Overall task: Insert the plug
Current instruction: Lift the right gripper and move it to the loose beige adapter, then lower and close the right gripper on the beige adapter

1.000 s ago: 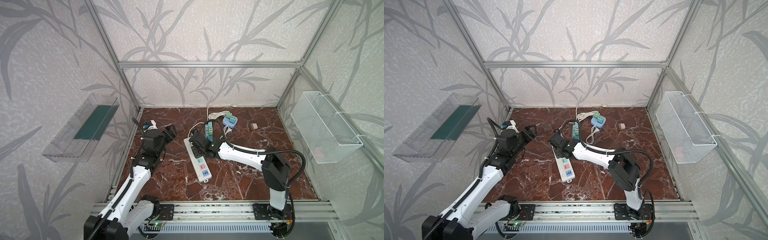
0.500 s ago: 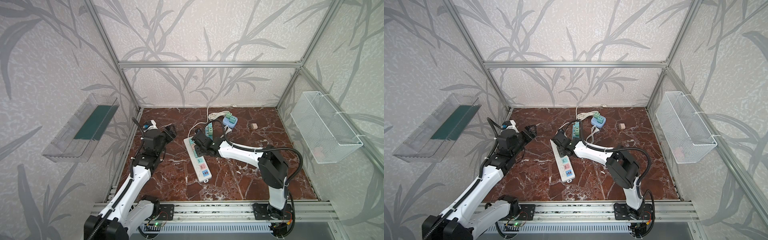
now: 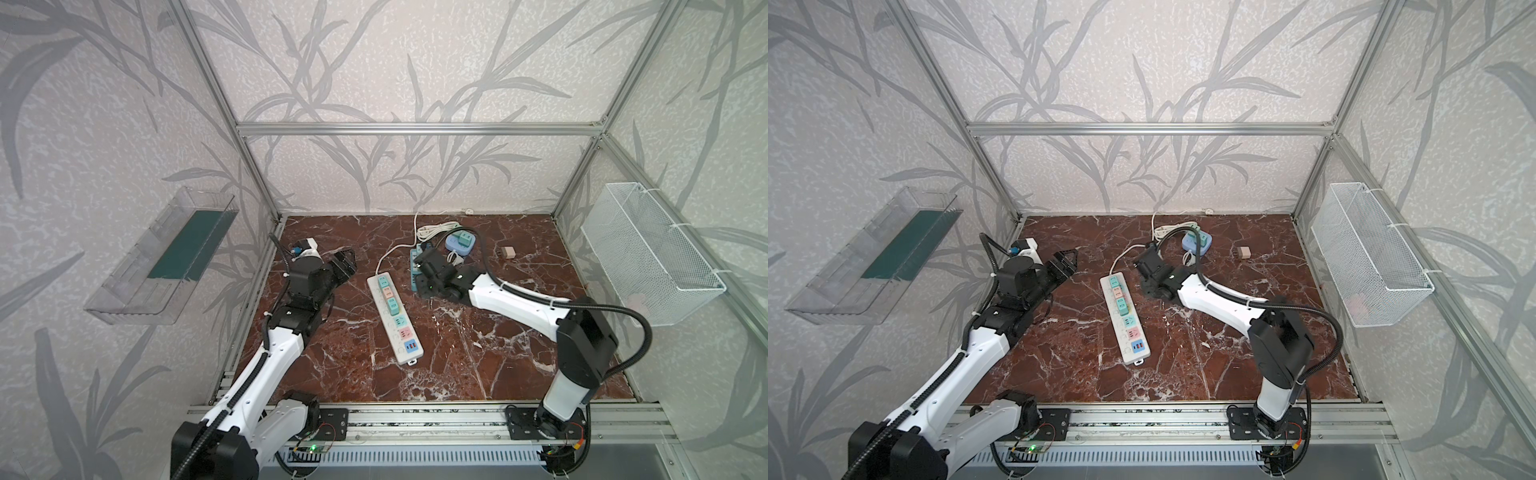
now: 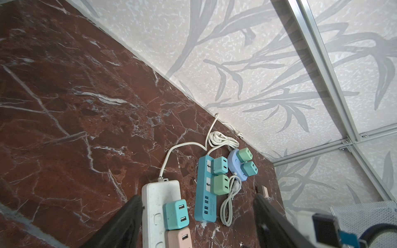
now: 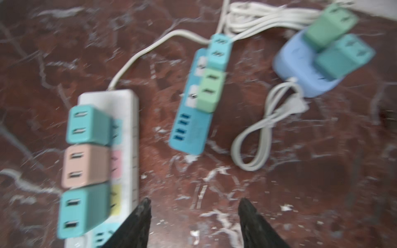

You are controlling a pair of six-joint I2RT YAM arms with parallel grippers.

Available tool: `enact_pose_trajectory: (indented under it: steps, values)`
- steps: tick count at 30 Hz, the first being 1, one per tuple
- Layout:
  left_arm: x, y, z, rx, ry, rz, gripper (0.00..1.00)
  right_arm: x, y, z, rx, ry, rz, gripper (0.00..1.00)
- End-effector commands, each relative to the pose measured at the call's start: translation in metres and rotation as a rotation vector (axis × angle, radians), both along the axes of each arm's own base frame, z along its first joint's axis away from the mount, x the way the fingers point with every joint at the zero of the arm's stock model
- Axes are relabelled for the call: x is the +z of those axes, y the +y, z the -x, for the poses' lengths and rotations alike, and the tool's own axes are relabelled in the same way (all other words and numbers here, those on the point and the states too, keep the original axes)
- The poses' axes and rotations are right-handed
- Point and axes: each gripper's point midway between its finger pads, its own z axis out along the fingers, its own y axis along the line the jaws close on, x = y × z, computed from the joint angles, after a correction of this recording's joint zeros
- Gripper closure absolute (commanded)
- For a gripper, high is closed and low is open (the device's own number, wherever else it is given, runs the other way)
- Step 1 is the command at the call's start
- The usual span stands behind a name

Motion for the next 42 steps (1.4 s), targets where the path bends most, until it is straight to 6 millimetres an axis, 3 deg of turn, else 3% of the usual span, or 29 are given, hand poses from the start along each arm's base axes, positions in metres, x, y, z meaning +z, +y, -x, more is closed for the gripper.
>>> enact_pose_trajectory:
  steps: [1, 4, 7, 10, 12, 16, 22, 28, 42]
  values:
    - [0.012, -0.018, -0.003, -0.089, -0.054, 0.069, 0.2, 0.009, -0.083, -0.029, -0.238, -0.05, 0.013, 0.31]
    - [0.012, -0.029, -0.005, -0.138, -0.053, 0.105, 0.21, 0.006, -0.139, -0.053, -0.388, -0.056, -0.011, 0.26]
    - [0.011, -0.037, -0.006, -0.173, -0.044, 0.123, 0.21, 0.004, -0.182, -0.078, -0.509, -0.048, -0.028, 0.24]
    - [0.012, -0.041, -0.006, -0.189, -0.044, 0.135, 0.22, -0.009, -0.215, -0.101, -0.631, -0.001, -0.047, 0.23]
    - [0.013, -0.042, -0.005, -0.194, -0.047, 0.136, 0.22, -0.014, -0.228, -0.113, -0.681, 0.021, -0.058, 0.22]
    - [0.013, -0.043, -0.005, -0.199, -0.047, 0.141, 0.22, -0.028, -0.244, -0.138, -0.774, 0.041, -0.09, 0.22]
    - [0.01, -0.046, -0.006, -0.207, -0.039, 0.148, 0.22, -0.06, -0.263, -0.16, -0.861, 0.113, -0.064, 0.22]
    - [0.007, -0.049, -0.008, -0.22, -0.025, 0.162, 0.22, -0.078, -0.281, -0.169, -0.922, 0.148, -0.077, 0.21]
    - [0.004, -0.051, -0.009, -0.232, -0.015, 0.164, 0.22, -0.1, -0.296, -0.171, -0.965, 0.193, -0.048, 0.2]
